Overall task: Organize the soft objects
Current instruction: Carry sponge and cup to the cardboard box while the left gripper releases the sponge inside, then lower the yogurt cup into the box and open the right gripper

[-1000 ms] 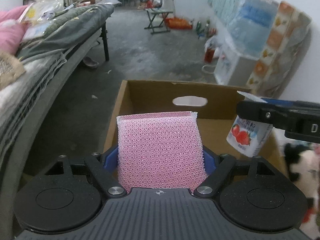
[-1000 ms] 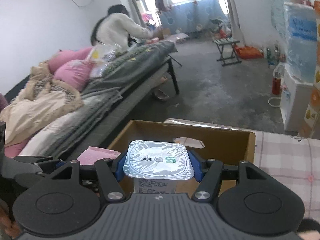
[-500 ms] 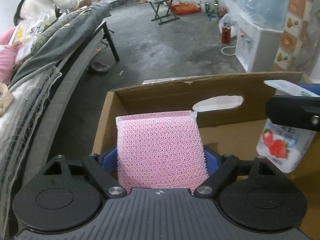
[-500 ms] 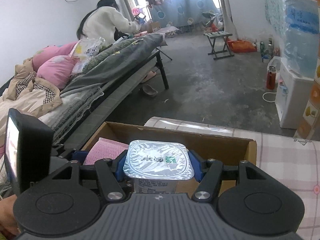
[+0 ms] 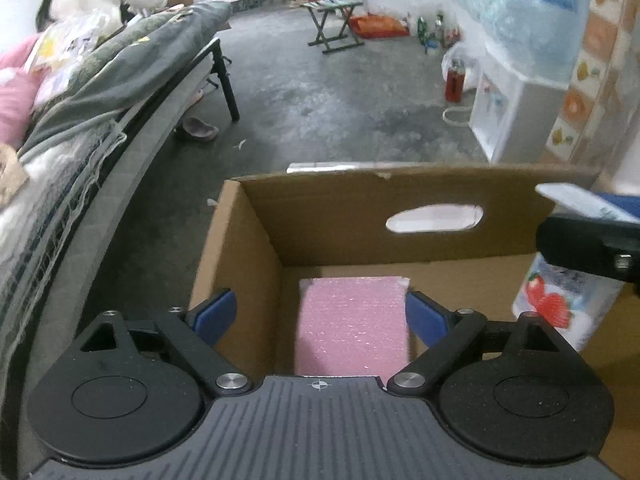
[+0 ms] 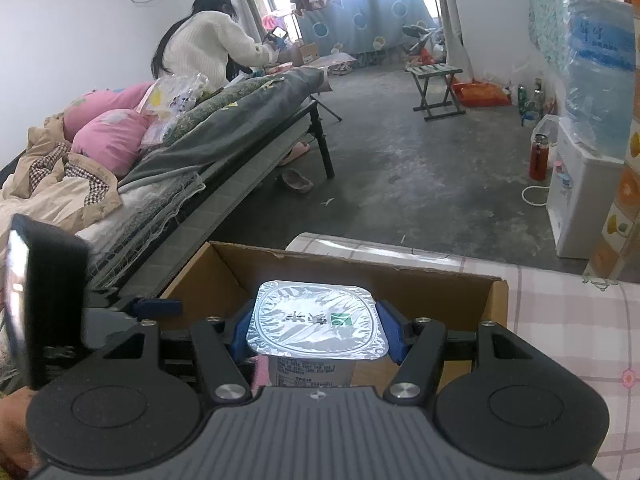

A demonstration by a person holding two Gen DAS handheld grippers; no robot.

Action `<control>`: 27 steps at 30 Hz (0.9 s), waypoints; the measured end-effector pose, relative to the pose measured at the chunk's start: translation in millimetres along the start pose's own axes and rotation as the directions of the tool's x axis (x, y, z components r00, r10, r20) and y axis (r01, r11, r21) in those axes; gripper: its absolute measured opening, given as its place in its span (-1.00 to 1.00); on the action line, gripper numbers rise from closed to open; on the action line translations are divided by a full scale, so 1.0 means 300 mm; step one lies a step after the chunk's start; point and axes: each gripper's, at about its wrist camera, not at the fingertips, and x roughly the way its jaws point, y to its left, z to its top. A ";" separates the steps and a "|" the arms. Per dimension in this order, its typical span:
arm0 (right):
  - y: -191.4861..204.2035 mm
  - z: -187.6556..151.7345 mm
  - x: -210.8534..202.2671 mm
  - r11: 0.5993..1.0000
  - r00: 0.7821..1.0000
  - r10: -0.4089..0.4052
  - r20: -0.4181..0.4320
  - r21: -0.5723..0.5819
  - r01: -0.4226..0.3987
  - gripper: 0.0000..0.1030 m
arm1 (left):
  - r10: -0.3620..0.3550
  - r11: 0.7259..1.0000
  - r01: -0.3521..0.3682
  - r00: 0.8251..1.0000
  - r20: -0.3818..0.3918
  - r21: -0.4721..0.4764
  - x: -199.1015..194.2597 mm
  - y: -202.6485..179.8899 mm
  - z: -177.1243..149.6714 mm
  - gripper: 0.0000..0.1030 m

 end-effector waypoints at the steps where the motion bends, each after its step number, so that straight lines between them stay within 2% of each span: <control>1: 0.001 0.004 -0.003 1.000 1.000 -0.002 0.002 0.000 0.002 0.02 | -0.011 1.000 0.011 1.000 0.010 -0.019 -0.024 0.012 0.000 0.79; 4: 0.014 0.017 0.002 1.000 1.000 -0.007 -0.003 -0.005 0.007 0.02 | -0.045 0.995 0.048 0.998 0.032 -0.092 -0.094 0.056 -0.007 0.80; 7: 0.032 0.019 0.035 1.000 0.999 -0.011 -0.034 -0.021 0.011 0.02 | -0.043 0.986 0.056 0.995 0.088 -0.155 -0.183 0.106 -0.024 0.81; 12: 0.073 0.013 0.162 0.995 0.991 -0.070 -0.117 -0.079 0.061 0.02 | -0.057 0.965 0.095 0.986 0.160 -0.243 -0.284 0.184 -0.064 0.82; 15: 0.108 -0.010 0.232 0.976 0.982 -0.153 -0.109 -0.174 0.133 0.02 | -0.058 0.960 0.101 0.984 0.170 -0.262 -0.299 0.212 -0.082 0.82; 18: 0.140 -0.052 0.297 0.950 0.973 -0.195 -0.122 -0.269 0.156 0.02 | -0.068 0.955 0.113 0.983 0.170 -0.274 -0.300 0.230 -0.093 0.82; 21: 0.164 -0.108 0.362 0.920 0.955 -0.248 -0.160 -0.348 0.180 0.02 | -0.082 0.947 0.133 0.981 0.178 -0.293 -0.301 0.250 -0.104 0.82; 24: 0.189 -0.142 0.380 0.900 0.944 -0.281 -0.174 -0.390 0.196 0.02 | -0.095 0.942 0.146 0.979 0.178 -0.302 -0.302 0.262 -0.115 0.82; 27: 0.182 -0.146 0.371 0.914 0.930 -0.285 -0.234 -0.358 0.191 0.02 | -0.106 0.939 0.160 0.976 0.188 -0.303 -0.315 0.269 -0.127 0.82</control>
